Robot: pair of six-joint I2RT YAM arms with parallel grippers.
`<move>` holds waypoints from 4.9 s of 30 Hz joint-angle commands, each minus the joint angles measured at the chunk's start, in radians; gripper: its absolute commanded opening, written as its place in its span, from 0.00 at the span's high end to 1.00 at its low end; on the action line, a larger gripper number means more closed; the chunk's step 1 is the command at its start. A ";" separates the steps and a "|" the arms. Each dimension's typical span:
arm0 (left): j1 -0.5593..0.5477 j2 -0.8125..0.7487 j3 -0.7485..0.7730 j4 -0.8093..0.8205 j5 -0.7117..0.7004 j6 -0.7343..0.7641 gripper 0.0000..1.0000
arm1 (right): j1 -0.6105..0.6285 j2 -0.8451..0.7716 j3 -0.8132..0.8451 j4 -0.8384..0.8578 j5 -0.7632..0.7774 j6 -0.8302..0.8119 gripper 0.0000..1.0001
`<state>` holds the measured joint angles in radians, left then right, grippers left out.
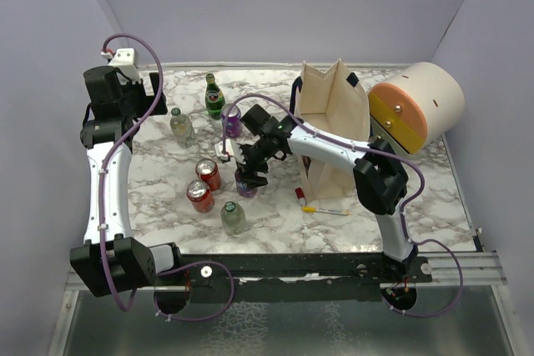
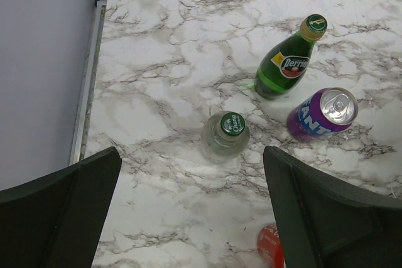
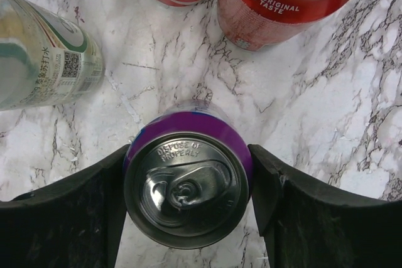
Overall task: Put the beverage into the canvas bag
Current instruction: Pick up the drink from the center of the board, then place the drink in the canvas bag.
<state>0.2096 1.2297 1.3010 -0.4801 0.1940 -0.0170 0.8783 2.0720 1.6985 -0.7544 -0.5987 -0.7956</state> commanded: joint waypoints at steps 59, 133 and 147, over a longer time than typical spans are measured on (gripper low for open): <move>-0.730 0.515 0.442 0.103 0.229 -0.397 0.07 | -0.503 -0.556 -0.030 0.091 0.379 0.474 0.64; -0.831 0.737 0.525 0.040 0.095 -0.138 1.00 | -0.636 -0.071 -0.182 0.364 0.345 0.446 0.39; -0.830 0.736 0.520 0.043 0.090 -0.122 1.00 | -0.636 -0.007 -0.106 0.339 0.351 0.442 0.24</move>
<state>-0.6102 1.9511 1.8046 -0.4278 0.2642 -0.1604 0.2531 2.0254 1.5730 -0.3771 -0.2546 -0.3454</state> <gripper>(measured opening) 0.019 0.741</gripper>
